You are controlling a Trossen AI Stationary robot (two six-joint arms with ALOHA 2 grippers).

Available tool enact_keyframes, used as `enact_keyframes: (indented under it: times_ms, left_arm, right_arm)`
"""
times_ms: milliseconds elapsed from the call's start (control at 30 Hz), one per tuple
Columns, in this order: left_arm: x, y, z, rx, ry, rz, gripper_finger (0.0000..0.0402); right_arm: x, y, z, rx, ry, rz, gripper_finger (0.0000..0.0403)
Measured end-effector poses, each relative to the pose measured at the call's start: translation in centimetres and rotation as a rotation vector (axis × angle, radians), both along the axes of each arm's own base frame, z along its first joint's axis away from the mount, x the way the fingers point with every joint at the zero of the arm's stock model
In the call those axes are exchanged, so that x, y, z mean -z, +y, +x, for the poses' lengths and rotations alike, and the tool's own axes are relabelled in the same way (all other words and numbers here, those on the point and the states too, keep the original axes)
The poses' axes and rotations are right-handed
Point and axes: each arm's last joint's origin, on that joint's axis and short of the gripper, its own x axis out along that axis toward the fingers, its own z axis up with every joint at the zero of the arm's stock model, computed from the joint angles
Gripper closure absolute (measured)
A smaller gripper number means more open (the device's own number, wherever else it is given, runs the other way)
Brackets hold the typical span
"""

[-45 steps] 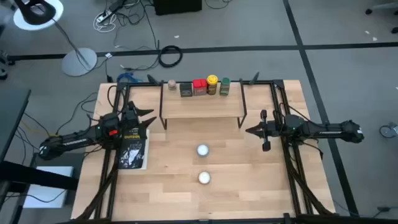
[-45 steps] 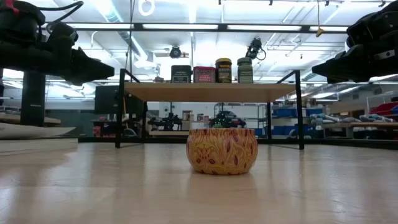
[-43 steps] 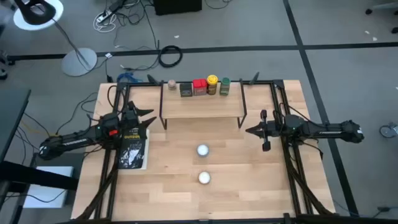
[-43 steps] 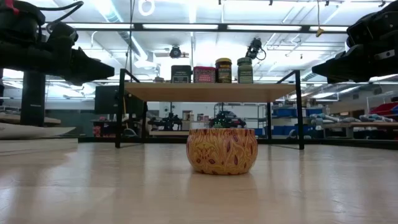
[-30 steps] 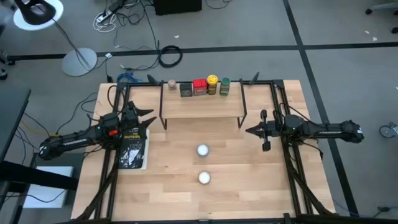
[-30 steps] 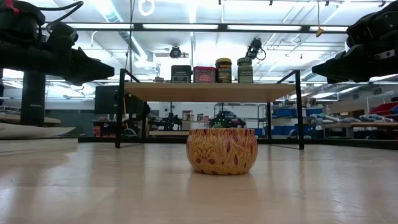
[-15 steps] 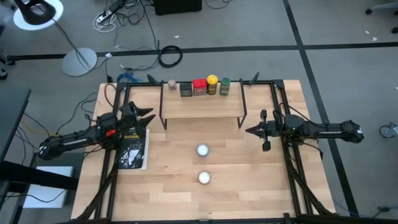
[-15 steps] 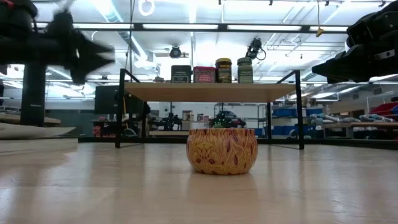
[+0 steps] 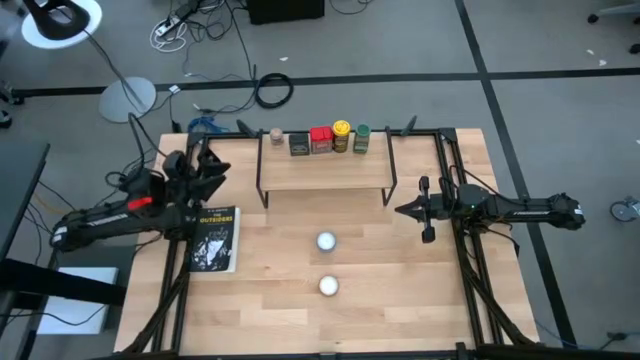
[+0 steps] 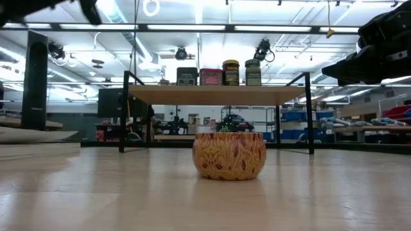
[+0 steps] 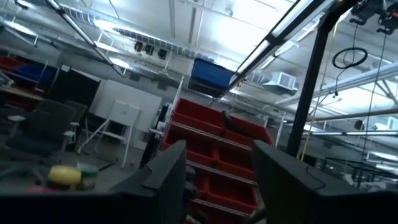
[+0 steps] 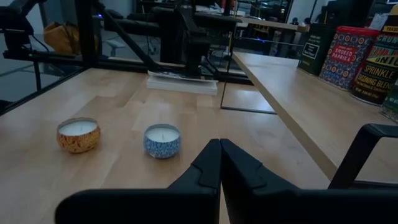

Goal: Shelf spices
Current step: Remove the brown seasoning bottle from the shelf

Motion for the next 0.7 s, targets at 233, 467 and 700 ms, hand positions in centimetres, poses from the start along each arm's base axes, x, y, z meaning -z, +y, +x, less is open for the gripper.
enact_keyframes:
  times_ms: [233,467,700]
  left_arm:
    - [-5.4,1.5,5.3,-0.009,0.094,0.032,0.0215]
    - [-8.4,3.5,11.4,-0.067,0.293,0.174,0.0215]
    - [-10.4,5.4,13.3,-0.132,0.361,0.21,0.0215]
  right_arm:
    - [0.0,0.0,0.0,0.0,-0.002,0.0,0.0395]
    - [0.0,0.0,0.0,0.0,-0.004,-0.015,0.0395]
    - [-0.5,0.0,0.0,-0.013,-0.041,-0.233,0.0395]
